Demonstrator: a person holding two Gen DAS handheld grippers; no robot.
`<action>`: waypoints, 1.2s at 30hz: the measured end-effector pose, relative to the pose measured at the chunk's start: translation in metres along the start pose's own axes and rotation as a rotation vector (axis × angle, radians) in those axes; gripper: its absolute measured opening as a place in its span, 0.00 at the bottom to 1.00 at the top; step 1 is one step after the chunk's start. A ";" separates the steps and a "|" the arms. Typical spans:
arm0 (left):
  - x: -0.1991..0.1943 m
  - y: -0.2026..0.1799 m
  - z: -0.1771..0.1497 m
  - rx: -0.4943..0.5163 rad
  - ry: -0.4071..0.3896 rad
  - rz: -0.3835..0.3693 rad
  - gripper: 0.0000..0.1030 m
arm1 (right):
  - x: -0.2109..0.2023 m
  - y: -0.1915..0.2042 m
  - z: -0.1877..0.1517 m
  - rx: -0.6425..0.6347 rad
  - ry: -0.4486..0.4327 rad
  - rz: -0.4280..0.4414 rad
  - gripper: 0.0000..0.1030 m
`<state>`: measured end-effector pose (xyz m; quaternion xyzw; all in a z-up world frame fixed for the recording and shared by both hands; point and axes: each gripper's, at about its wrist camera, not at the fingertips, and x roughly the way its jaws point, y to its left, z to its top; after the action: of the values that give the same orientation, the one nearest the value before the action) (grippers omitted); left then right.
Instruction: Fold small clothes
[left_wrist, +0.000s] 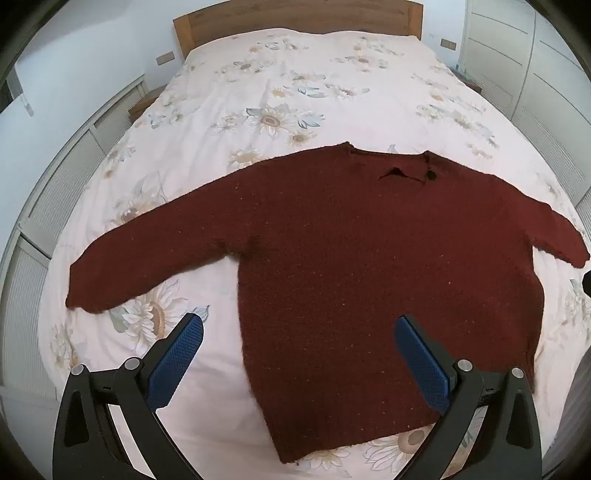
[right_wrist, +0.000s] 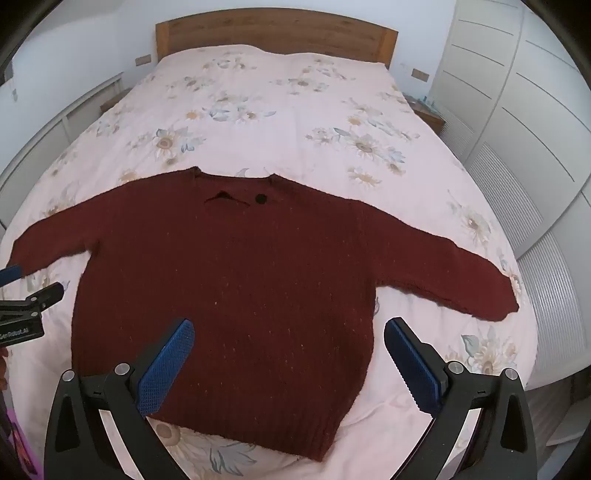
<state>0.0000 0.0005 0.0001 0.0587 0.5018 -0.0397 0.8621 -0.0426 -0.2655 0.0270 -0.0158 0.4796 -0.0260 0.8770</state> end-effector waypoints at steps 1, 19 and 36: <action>0.000 0.001 0.000 -0.007 0.000 -0.011 0.99 | 0.000 0.000 0.000 0.000 0.000 0.000 1.00; 0.004 -0.007 -0.001 0.039 0.017 0.012 0.99 | 0.001 -0.001 -0.001 -0.012 0.005 -0.026 1.00; 0.008 -0.005 -0.004 0.047 0.036 0.015 0.99 | 0.008 0.001 -0.003 -0.020 0.026 -0.034 1.00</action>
<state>0.0001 -0.0039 -0.0095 0.0833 0.5156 -0.0436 0.8517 -0.0403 -0.2649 0.0188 -0.0322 0.4910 -0.0363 0.8698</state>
